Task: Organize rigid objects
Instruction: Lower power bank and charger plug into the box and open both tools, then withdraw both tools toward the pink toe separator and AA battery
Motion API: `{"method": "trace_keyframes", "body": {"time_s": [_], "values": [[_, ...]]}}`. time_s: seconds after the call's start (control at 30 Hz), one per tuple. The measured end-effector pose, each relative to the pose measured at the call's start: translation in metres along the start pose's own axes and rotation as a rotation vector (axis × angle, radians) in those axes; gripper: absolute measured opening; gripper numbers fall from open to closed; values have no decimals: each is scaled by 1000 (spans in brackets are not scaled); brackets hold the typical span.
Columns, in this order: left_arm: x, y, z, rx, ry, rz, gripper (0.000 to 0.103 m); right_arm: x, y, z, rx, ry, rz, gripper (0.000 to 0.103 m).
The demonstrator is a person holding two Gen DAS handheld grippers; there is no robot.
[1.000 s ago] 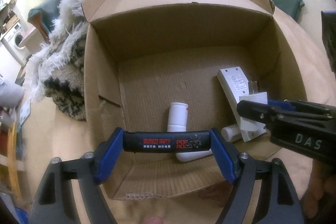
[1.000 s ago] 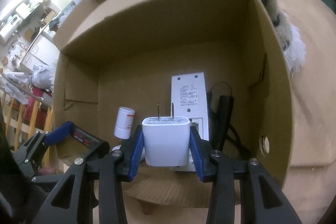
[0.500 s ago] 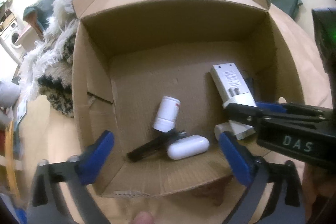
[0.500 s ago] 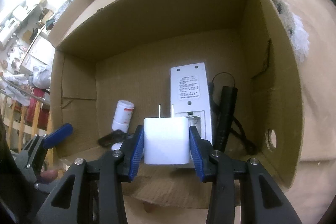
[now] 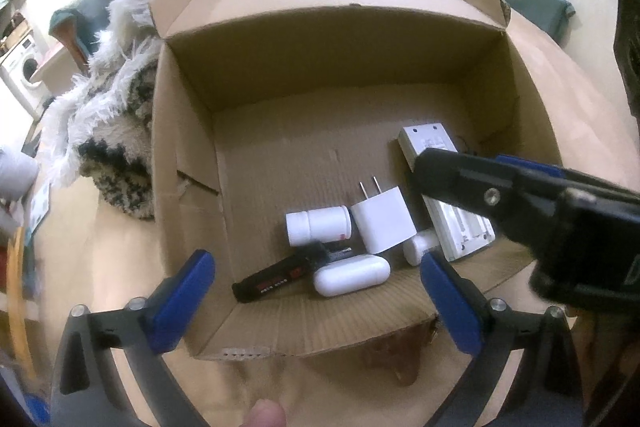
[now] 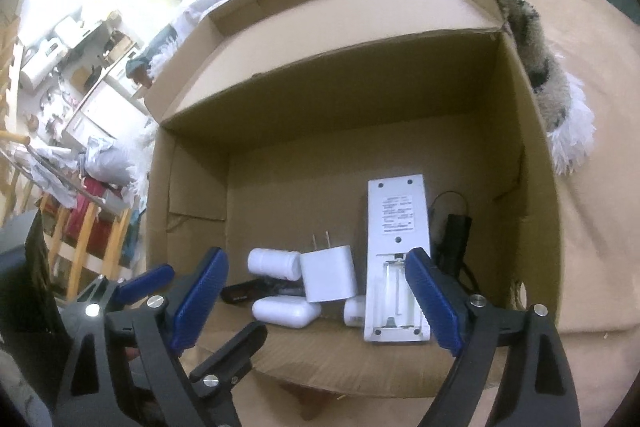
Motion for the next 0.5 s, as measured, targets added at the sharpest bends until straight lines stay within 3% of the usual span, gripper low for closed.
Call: {"method": "trace_keyframes", "body": {"time_s": [0.5], "values": [[-19, -14, 1, -35, 22, 24, 103, -16, 18, 5, 54, 30, 38, 96]]}}
Point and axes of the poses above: each gripper's, at about its wrist camera, not at the fingertips, and x roughly the way its jaws point, y to its right, z to its underside, the point moved 6 cm from there along x, roughly the way its jaws point, and after that the axes turned 14 degrees about z, right-handed, at the moved point
